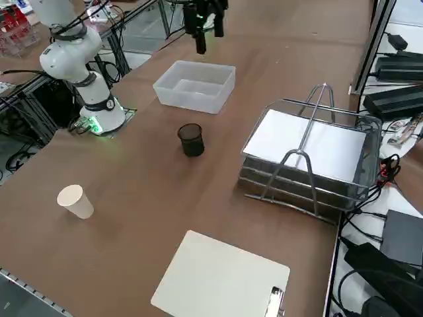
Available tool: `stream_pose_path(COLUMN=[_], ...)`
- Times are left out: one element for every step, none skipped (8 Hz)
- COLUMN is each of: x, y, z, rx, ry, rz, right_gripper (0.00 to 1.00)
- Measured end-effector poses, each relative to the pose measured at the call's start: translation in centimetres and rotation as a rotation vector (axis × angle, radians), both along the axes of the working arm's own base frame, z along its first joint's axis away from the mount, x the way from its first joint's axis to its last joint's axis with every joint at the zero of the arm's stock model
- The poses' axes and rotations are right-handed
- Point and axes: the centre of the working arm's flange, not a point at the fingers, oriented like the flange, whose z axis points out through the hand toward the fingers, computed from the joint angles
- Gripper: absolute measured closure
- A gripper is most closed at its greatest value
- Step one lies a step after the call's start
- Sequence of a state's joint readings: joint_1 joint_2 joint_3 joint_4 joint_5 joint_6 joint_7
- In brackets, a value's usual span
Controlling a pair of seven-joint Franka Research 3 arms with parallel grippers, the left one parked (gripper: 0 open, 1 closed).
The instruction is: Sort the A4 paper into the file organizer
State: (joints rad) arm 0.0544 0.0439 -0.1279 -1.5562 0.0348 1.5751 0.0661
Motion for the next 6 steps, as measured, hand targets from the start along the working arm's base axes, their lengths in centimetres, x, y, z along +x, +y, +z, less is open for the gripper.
stream_pose_path(x=[-1.6,-2.8,-3.5,-3.7,-3.7,-3.7], y=[-0.2,0.3,0.8,1.4,2.3,3.3], z=[0.0,0.1,0.3,0.4,0.4,0.4], rx=[0.005,0.007,0.005,0.003,-0.01,-0.024], ry=[0.0,-0.005,-0.01,-0.013,-0.013,-0.012], rz=[0.008,0.017,0.028,0.039,0.058,0.077], right_gripper=[0.0,0.0,0.0,0.0,0.0,0.0])
